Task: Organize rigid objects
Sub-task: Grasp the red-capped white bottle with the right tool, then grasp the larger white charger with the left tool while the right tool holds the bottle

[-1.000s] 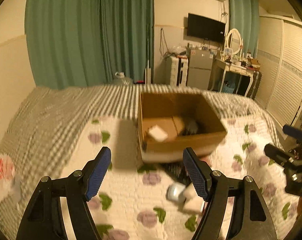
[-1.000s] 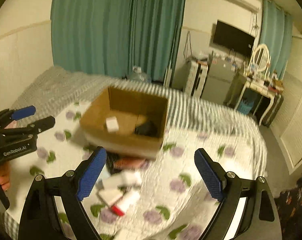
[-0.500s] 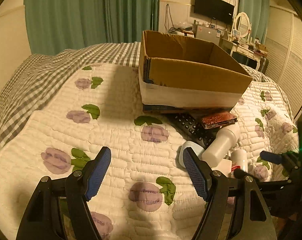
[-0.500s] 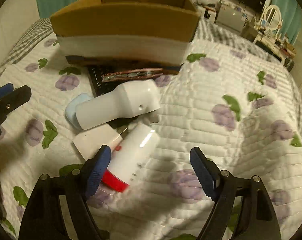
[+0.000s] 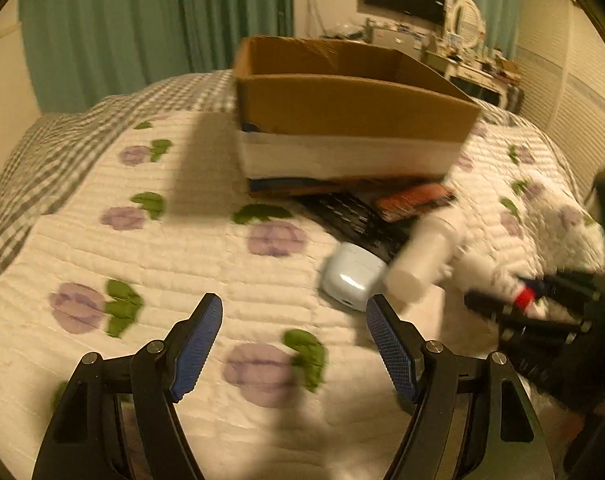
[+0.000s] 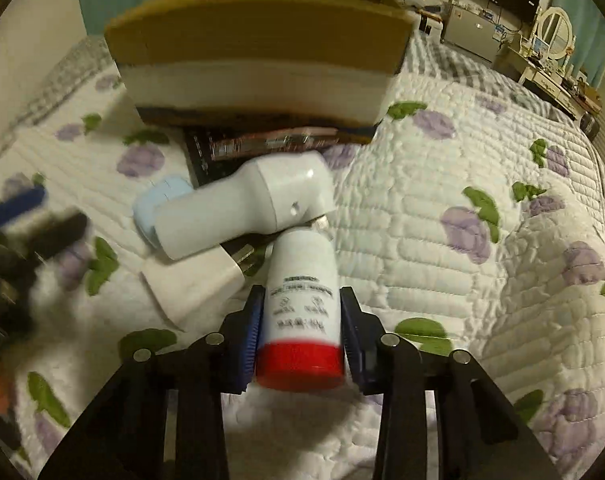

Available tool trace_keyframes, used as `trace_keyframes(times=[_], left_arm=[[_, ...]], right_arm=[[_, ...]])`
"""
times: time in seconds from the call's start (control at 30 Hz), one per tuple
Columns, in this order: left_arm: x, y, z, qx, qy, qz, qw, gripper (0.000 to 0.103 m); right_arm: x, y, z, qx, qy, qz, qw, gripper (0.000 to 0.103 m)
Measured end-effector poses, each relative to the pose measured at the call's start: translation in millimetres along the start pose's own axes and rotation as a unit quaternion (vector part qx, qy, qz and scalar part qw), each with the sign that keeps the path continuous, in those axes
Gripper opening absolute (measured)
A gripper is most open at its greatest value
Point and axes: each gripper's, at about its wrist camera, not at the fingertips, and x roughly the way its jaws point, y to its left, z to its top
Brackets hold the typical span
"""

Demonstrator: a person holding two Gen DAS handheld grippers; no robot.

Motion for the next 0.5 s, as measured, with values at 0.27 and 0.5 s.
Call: trace_keyframes(times=[0.27, 0.5], left_arm=[[18.1, -47.9, -4.5, 0.048, 0.044, -0.067, 0.9956, 0.077], [56.4, -67.6, -3.3, 0.065, 0.088, -0.064, 0.992, 0.075]], right_arm=[[-20.9, -37.3, 3.8, 0.035, -0.033, 0.005, 0.999, 0.036], [-8.7, -42.9, 7.0, 0.049, -0.021, 0.029, 0.998, 0.036]])
